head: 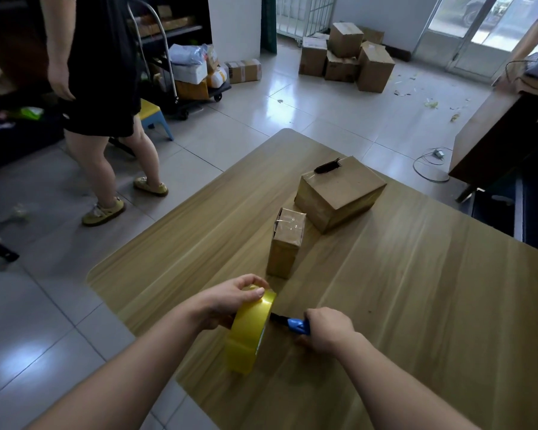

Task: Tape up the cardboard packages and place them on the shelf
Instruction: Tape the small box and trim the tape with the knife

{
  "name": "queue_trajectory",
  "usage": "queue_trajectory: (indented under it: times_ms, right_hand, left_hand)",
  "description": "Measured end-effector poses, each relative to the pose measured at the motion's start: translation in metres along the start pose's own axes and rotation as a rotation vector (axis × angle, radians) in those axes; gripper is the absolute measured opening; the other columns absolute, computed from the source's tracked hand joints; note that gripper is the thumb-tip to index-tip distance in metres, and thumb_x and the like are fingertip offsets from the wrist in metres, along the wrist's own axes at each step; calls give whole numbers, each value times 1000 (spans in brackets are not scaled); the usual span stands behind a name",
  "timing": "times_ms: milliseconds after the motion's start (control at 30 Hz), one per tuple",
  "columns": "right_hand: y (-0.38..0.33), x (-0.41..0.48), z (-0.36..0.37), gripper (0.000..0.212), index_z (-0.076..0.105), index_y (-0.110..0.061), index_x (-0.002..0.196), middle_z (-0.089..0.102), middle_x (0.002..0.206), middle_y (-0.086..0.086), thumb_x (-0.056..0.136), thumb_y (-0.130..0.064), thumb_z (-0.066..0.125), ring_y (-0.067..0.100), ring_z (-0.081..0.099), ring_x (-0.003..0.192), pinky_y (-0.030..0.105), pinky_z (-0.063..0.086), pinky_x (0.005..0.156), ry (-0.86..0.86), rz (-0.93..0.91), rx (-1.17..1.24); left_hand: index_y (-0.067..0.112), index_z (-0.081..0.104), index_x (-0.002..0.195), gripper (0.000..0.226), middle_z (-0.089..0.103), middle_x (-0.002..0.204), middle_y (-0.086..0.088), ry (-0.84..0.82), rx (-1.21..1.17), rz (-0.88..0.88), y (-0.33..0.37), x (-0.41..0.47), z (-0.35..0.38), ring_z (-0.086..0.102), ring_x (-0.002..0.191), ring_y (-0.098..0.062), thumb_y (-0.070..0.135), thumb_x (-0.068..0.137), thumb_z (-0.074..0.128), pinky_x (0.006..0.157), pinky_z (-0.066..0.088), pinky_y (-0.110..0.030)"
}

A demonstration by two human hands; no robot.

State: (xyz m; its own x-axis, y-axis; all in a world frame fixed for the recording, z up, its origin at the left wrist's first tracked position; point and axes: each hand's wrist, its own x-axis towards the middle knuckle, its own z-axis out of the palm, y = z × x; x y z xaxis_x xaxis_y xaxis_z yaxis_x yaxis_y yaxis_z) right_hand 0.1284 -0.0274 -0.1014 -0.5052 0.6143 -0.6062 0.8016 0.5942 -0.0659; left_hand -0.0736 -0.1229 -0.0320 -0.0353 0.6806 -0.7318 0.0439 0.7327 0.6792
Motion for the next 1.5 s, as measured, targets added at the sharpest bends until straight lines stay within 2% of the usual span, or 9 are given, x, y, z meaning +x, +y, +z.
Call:
queue_trajectory:
  times_ms: [433,533,600,700,900,1067,1200,1333,1500]
  right_hand:
    - [-4,-6,-5,23,60,-19,116,63,117,3,93,-26,59,23,61,105,32,49,76,-10,-13,-73]
    - [-10,-7,-21,27,60,-24,118,62,115,-2,93,-34,58,19,60,102,28,49,77,154,-29,229]
    - [-21,-9,-41,25,66,-23,113,65,107,-2,92,-32,54,15,59,95,27,49,77,252,-85,651]
    - [-35,-17,-69,25,71,-18,101,67,95,1,88,-35,58,14,59,88,26,48,69,142,-170,1156]
    - [-33,-17,-73,34,75,-11,101,73,95,4,83,-40,74,16,66,95,26,54,71,168,-157,1226]
    - [-33,-12,-77,10,72,-15,93,70,96,5,92,-24,68,18,66,93,28,58,74,125,-131,1123]
    - [-35,-11,-80,12,66,-18,88,65,93,2,97,-25,60,12,60,86,23,50,68,84,-123,1040]
    - [-31,-7,-79,17,66,-22,81,65,91,1,96,-26,60,17,57,94,33,46,87,-9,-152,1183]
    - [-27,-6,-83,17,64,-18,80,62,89,5,96,-21,60,20,54,94,36,42,93,-56,-198,1277]
  left_hand:
    - [33,54,118,20,51,123,-8,-36,24,-5,9,1,1,57,109,-32,31,98,52,82,55,-43]
    - [31,53,122,24,51,124,-10,-45,68,-3,15,1,3,57,110,-32,32,98,51,85,53,-44]
    - [30,52,123,25,53,124,-11,-44,93,2,18,2,5,58,106,-30,32,98,51,87,53,-45]
    - [32,51,123,25,55,120,-9,-14,99,8,23,3,6,60,103,-29,33,98,51,88,52,-46]
    - [32,48,126,29,54,122,-10,4,91,34,29,0,3,59,108,-31,34,97,52,87,54,-46]
    - [32,51,123,25,51,122,-9,10,102,42,28,0,5,57,108,-31,34,98,51,83,55,-43]
    - [36,48,126,30,50,120,-7,17,85,53,27,-1,6,57,106,-30,33,97,53,86,55,-45]
    - [37,40,126,35,52,116,-10,49,70,96,29,-3,6,60,96,-29,30,96,56,71,58,-39]
    - [27,42,115,30,54,109,-14,124,59,160,26,-3,10,60,83,-26,30,92,61,54,51,-29]
